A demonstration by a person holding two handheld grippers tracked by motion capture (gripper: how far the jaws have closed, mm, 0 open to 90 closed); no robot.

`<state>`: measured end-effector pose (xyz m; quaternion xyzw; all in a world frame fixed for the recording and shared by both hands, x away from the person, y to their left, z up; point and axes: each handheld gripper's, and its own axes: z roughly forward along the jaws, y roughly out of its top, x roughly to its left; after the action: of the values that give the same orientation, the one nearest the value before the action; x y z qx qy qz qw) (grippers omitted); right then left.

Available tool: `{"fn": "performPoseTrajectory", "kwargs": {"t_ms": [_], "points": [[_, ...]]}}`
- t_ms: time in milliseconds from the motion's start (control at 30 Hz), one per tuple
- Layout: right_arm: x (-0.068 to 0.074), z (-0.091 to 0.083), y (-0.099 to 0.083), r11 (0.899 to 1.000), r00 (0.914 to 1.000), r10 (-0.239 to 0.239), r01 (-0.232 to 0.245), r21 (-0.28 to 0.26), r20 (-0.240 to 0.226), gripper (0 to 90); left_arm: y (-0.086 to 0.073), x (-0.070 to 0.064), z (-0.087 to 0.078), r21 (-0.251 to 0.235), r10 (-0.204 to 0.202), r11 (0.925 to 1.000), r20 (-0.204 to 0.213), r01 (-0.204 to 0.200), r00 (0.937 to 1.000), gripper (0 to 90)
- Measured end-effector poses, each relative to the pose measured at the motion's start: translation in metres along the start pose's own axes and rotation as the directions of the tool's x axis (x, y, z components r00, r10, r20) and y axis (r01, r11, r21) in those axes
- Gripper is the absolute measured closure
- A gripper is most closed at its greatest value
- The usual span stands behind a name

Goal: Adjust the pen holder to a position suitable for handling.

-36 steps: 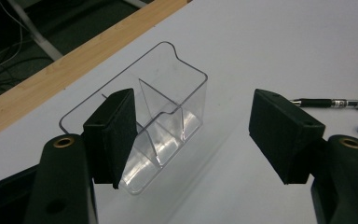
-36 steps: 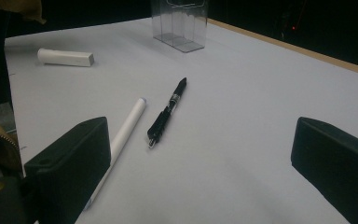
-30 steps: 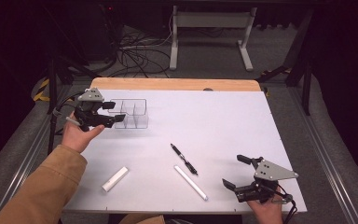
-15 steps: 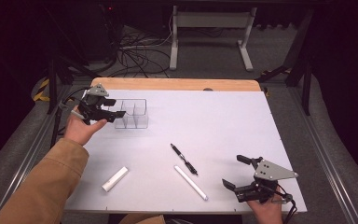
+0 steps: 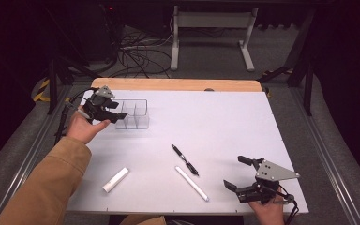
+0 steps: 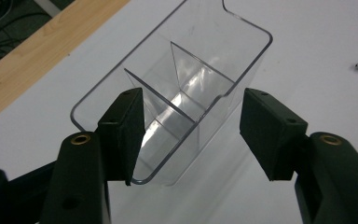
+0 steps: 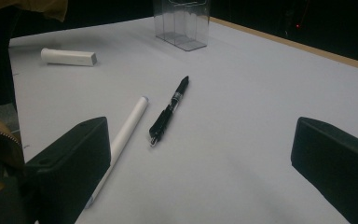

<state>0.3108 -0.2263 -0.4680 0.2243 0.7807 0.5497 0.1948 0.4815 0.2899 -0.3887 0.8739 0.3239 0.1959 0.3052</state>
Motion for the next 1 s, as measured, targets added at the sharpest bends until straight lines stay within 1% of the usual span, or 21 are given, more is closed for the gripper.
{"fn": "performPoseTrajectory", "kwargs": {"t_ms": [33,100,133,200,233,300,333,433,500,533,633,700,733,833,1000], "points": [[0.000,0.000,0.000,1.000,1.0000,0.000,0.000,0.001,0.001,5.0,0.001,-0.001,0.002,0.017,0.008,0.9998,-0.001,-0.008,1.0000,42.5],[0.000,0.000,0.000,1.000,1.0000,0.004,-0.004,0.001,-0.002,5.0,0.001,-0.001,0.004,0.024,0.010,0.9997,0.000,-0.010,1.0000,43.7],[0.000,0.000,0.000,1.000,1.0000,0.006,-0.006,0.000,-0.005,5.0,0.002,-0.001,0.006,0.043,0.019,0.9989,0.002,-0.019,0.9998,44.1],[0.000,0.000,-0.001,1.000,1.0000,0.004,-0.004,0.001,-0.003,5.0,0.003,0.000,0.010,0.062,0.018,0.9979,0.005,-0.018,0.9998,44.5],[0.000,0.000,-0.001,1.000,1.0000,0.005,-0.005,0.000,-0.004,5.0,0.004,0.001,0.012,0.079,0.017,0.9967,0.008,-0.017,0.9998,44.8],[-0.001,0.000,-0.001,1.000,1.0000,0.004,-0.004,-0.001,-0.005,5.0,0.004,0.001,0.013,0.087,0.018,0.9961,0.006,-0.018,0.9998,45.7],[-0.001,0.000,-0.001,1.000,1.0000,0.004,-0.004,0.000,-0.006,5.0,0.003,0.003,0.016,0.101,0.019,0.9947,0.012,-0.020,0.9998,46.2],[-0.001,0.000,-0.001,1.000,0.9999,0.007,-0.007,0.001,-0.007,5.0,0.003,0.003,0.018,0.110,0.015,0.9938,0.019,-0.017,0.9997,46.8],[-0.001,0.000,-0.001,1.000,0.9999,0.010,-0.010,0.000,-0.010,5.0,0.002,0.003,0.022,0.127,0.019,0.9917,0.022,-0.022,0.9996,47.1],[-0.001,0.000,-0.002,1.000,0.9999,0.010,-0.010,0.001,-0.010,5.0,0.002,0.003,0.025,0.143,0.023,0.9894,0.023,-0.026,0.9995,47.1],[-0.002,0.000,-0.002,1.000,0.9999,0.011,-0.011,0.000,-0.012,5.0,0.002,0.002,0.029,0.154,0.032,0.9874,0.024,-0.035,0.9992,47.0],[-0.002,0.000,-0.002,1.000,0.9999,0.010,-0.010,0.001,-0.011,5.0,0.002,0.001,0.030,0.154,0.031,0.9875,0.025,-0.035,0.9992,46.6],[-0.002,0.000,-0.002,1.000,0.9999,0.010,-0.010,0.002,-0.011,5.0,0.002,0.001,0.032,0.163,0.036,0.9859,0.024,-0.040,0.9991,46.6],[-0.002,0.000,-0.002,1.000,0.9999,0.009,-0.009,0.002,-0.012,5.0,0.002,0.001,0.034,0.170,0.039,0.9845,0.023,-0.042,0.9990,46.9],[-0.002,0.000,-0.002,1.000,0.9999,0.011,-0.011,0.002,-0.012,5.0,0.002,-0.001,0.037,0.190,0.048,0.9806,0.009,-0.049,0.9988,48.0]]}}
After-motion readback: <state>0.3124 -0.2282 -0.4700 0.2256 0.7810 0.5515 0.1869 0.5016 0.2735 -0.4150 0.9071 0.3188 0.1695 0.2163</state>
